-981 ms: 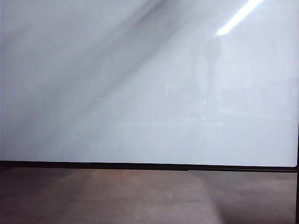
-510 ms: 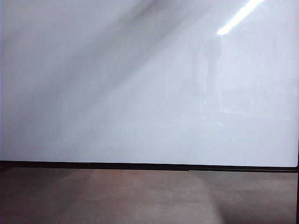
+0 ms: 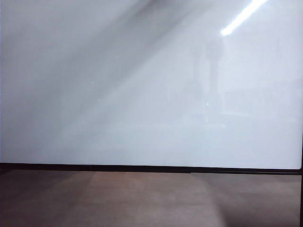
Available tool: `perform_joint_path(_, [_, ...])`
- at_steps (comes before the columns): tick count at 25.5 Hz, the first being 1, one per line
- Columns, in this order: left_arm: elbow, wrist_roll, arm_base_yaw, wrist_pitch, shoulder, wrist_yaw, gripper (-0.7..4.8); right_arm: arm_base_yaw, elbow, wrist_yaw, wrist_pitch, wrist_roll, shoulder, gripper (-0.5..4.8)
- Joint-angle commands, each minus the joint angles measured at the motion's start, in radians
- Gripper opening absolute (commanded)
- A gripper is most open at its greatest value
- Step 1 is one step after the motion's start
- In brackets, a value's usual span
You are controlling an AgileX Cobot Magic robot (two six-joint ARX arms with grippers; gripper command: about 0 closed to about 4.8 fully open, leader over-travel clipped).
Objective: Reach to the right to find the marker pen, pick it up, and write the number 17 on the whiteboard.
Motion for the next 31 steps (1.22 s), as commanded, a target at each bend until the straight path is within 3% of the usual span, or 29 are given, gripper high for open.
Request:
perform_joint_path(1, [0.002,0.001,0.0,0.009,0.001,0.005,-0.05,0.0,0.007,-0.005,0.01,-0.002,0.006,-0.06])
perform_joint_path(31, [0.0,0.001,0.049,0.009,0.001,0.005,-0.05,-0.078,0.005,0.034,-0.108,0.032,0.008,-0.06])
